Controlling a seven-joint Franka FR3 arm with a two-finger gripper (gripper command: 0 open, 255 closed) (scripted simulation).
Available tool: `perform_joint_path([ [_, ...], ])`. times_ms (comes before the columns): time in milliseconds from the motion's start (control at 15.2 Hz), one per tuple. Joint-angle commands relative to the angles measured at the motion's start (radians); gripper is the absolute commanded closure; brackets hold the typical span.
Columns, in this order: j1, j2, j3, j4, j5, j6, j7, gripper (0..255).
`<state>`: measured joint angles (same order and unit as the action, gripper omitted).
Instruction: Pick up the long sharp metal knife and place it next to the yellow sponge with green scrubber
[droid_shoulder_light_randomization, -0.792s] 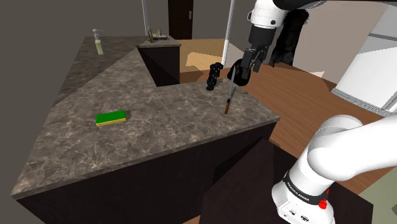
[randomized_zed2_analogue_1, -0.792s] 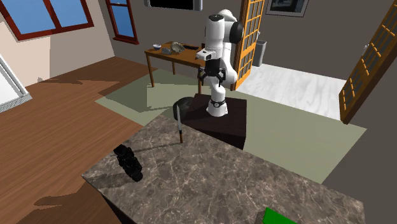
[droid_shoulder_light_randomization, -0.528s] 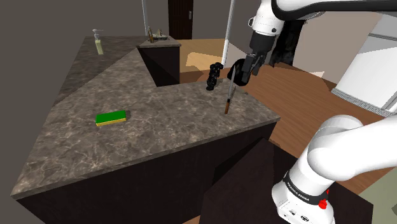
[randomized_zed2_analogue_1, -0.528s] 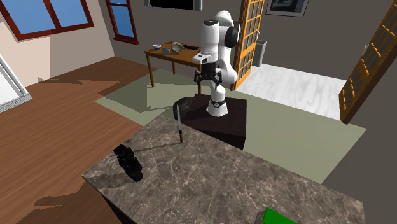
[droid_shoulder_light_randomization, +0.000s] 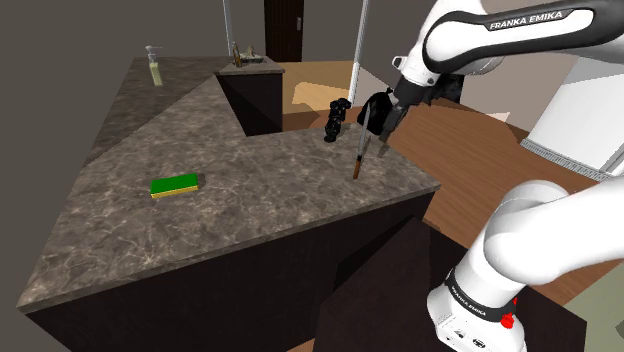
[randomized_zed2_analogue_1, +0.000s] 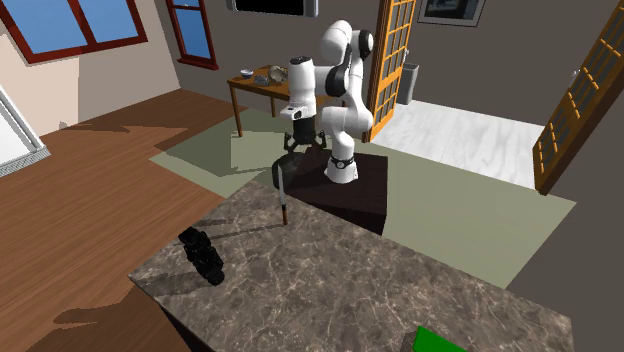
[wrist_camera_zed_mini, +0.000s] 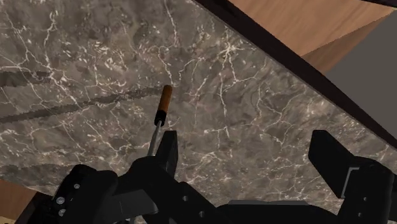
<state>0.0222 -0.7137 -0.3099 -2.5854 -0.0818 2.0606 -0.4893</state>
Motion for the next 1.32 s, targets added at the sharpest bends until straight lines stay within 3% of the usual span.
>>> perform_joint_path([
  [0, 0.016, 0.040, -0.066, -0.022, 0.006, 0.094, -0.088, 0],
  [330, 0.116, 0.194, -0.263, -0.014, 0.087, 0.299, -0.342, 0],
  [660, 0.324, 0.375, -0.513, 0.057, 0.300, 0.433, -0.663, 0],
  [1122, 0.434, 0.478, -0.587, 0.051, 0.439, 0.517, -0.760, 0],
  [1254, 0.444, 0.487, -0.594, 0.052, 0.454, 0.522, -0.771, 0],
])
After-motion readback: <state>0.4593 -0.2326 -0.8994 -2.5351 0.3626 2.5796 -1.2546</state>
